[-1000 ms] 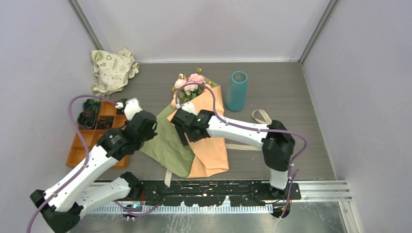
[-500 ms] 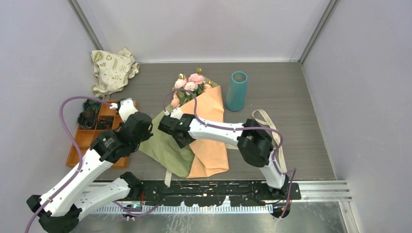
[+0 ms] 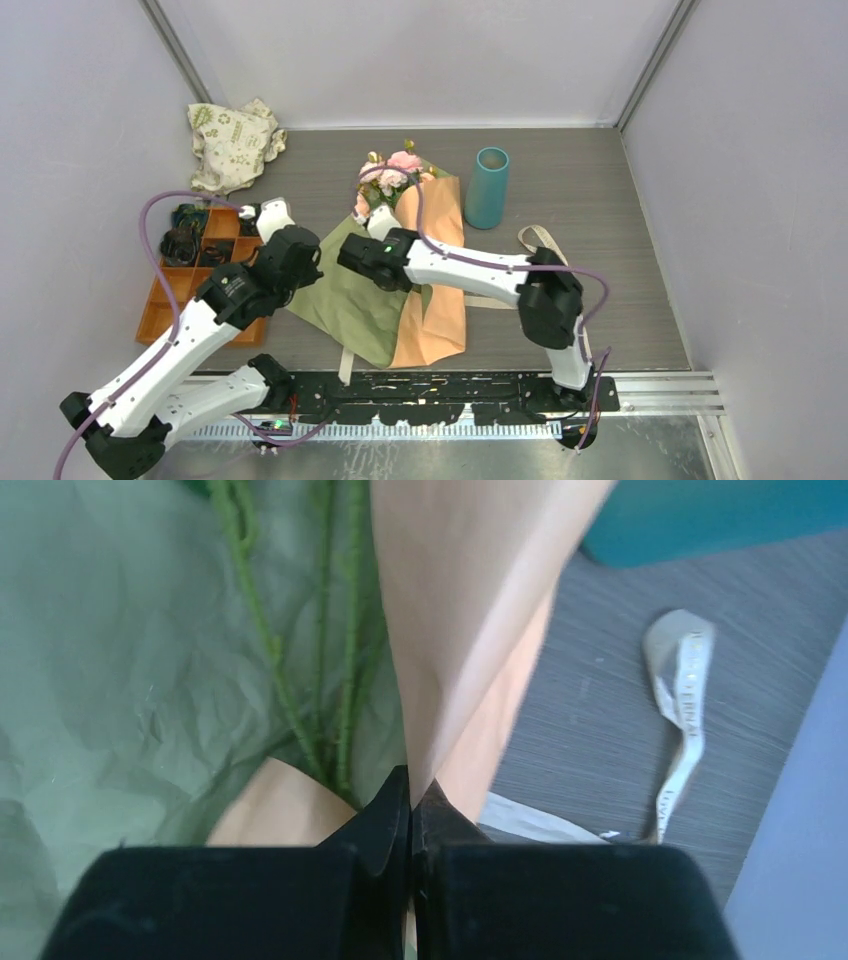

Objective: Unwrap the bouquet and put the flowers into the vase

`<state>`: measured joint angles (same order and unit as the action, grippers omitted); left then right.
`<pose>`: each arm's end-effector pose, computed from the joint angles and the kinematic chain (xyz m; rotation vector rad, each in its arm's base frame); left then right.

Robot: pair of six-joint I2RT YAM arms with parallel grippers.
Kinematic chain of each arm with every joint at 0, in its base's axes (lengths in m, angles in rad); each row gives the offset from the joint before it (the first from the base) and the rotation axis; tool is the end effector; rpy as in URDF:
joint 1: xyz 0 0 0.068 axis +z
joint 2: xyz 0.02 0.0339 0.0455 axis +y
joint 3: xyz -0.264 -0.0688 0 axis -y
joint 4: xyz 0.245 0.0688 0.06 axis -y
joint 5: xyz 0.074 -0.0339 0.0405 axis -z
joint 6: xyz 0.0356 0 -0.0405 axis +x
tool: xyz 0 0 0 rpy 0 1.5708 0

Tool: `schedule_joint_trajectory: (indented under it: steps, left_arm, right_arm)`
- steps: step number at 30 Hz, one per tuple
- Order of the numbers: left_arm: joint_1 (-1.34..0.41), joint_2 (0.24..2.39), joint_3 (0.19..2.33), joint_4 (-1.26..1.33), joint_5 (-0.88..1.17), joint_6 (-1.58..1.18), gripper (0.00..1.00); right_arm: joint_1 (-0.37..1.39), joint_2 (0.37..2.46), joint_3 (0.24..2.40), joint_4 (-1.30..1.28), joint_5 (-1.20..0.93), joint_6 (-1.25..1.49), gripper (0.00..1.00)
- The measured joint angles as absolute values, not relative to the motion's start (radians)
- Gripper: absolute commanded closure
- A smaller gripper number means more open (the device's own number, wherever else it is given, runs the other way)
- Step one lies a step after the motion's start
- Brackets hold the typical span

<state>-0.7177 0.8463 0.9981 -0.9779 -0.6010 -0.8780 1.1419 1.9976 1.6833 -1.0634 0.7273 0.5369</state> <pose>0.1249 -0.0823 0.3315 -0.4435 2.1814 -0.1397 0.1879 0.3541 0.2364 -0.6412 2.3566 -0.4445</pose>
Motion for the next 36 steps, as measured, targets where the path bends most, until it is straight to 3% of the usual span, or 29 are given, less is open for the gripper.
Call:
schedule_joint_trajectory:
  steps: [8,16,18,23,25,36]
  left_arm:
    - [-0.718,0.97,0.998,-0.862,-0.495,-0.824,0.96]
    - [-0.736,1.073,0.998,-0.712,-0.376,-0.773,0.96]
    - [-0.752,1.103,0.998,-0.679,-0.355,-0.768,0.97]
    - [-0.779,1.155,0.996,-0.628,-0.328,-0.754,0.97]
    - [-0.784,1.164,0.988,-0.609,-0.319,-0.752,0.97]
    - [-0.786,1.329,0.936,-0.488,-0.225,-0.751,0.97]
  right_arm:
    - [1.081,1.716,1.565,-1.138,0.821,0.611,0.92]
    - [0.934,1.621,1.319,-1.179,0.825,0.693,0.8]
    - [0.887,1.604,1.271,-1.18,0.817,0.709,0.72]
    - [0.782,1.566,1.201,-1.18,0.798,0.732,0.35]
    - [0.747,1.562,1.184,-1.183,0.791,0.736,0.29]
    - [0.677,1.563,1.095,-1.157,0.693,0.737,0.32]
